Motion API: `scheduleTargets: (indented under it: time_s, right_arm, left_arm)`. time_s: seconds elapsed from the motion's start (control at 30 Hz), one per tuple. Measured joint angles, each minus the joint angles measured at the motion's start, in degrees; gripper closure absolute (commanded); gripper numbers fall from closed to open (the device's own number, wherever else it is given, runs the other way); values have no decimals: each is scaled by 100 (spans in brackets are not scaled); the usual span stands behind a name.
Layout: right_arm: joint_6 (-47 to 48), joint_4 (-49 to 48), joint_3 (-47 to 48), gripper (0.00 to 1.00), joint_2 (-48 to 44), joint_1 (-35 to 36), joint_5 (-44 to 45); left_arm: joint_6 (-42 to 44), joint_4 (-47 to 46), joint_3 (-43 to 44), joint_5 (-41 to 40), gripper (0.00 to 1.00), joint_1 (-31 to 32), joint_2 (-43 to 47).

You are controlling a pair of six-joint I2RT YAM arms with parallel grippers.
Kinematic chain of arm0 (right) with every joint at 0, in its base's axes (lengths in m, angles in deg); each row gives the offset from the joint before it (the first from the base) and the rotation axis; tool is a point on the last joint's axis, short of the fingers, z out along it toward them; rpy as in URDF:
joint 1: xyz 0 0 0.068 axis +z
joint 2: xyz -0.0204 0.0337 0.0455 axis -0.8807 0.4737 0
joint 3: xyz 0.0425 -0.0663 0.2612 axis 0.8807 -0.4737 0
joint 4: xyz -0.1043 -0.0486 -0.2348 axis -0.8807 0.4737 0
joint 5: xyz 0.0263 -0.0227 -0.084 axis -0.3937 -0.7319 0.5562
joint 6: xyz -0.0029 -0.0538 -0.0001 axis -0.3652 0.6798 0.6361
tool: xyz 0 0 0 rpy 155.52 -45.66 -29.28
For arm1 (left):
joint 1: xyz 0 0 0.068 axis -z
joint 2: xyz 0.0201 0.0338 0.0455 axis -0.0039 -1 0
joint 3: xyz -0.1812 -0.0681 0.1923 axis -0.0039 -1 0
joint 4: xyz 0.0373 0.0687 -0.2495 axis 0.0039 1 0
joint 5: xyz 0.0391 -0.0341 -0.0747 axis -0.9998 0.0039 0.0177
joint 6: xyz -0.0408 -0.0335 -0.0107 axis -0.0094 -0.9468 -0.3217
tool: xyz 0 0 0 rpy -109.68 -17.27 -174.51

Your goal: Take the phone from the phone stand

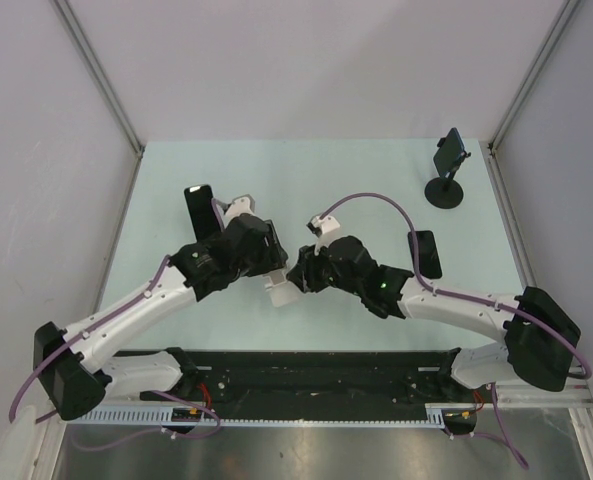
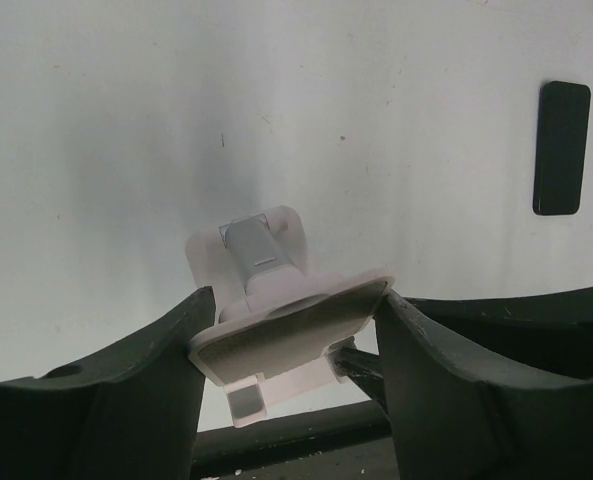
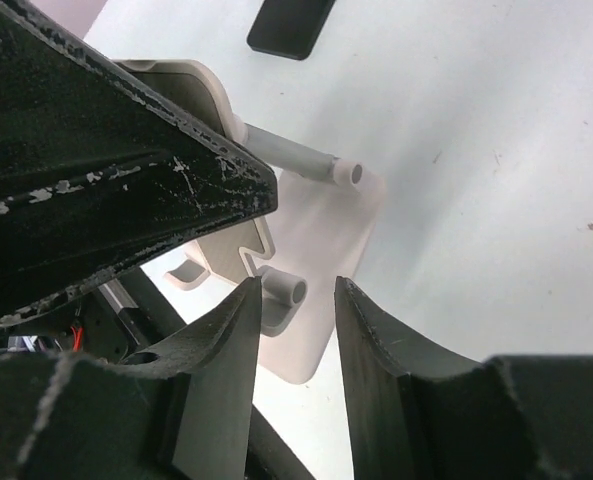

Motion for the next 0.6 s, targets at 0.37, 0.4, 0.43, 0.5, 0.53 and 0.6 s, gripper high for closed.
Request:
scheduleTargets:
  time_s: [0.37, 0.4, 0.43, 0.5, 0.53, 0.6]
  right_arm:
    - [-713, 387, 0, 59, -317, -625, -765]
    - [-785, 385, 0, 59, -317, -708, -933]
    - [-885, 365, 0, 59, -317, -776, -1082]
    - [-999, 313, 0, 59, -317, -876, -1283]
    - [-1084, 282, 0, 59, -317, -935, -1412]
    - [-1231, 234, 0, 59, -317, -1040, -1646]
  left_arm:
    - [24, -42, 210, -96, 100, 11, -111]
    - [33, -55, 238, -96, 100, 11, -125]
    - [72, -79, 282, -92, 99, 11, -140]
    - [83, -107, 304, -85, 100, 15, -140]
    - [87, -127, 313, -83, 100, 17, -140]
    - [92, -199, 330, -55, 100, 20, -142]
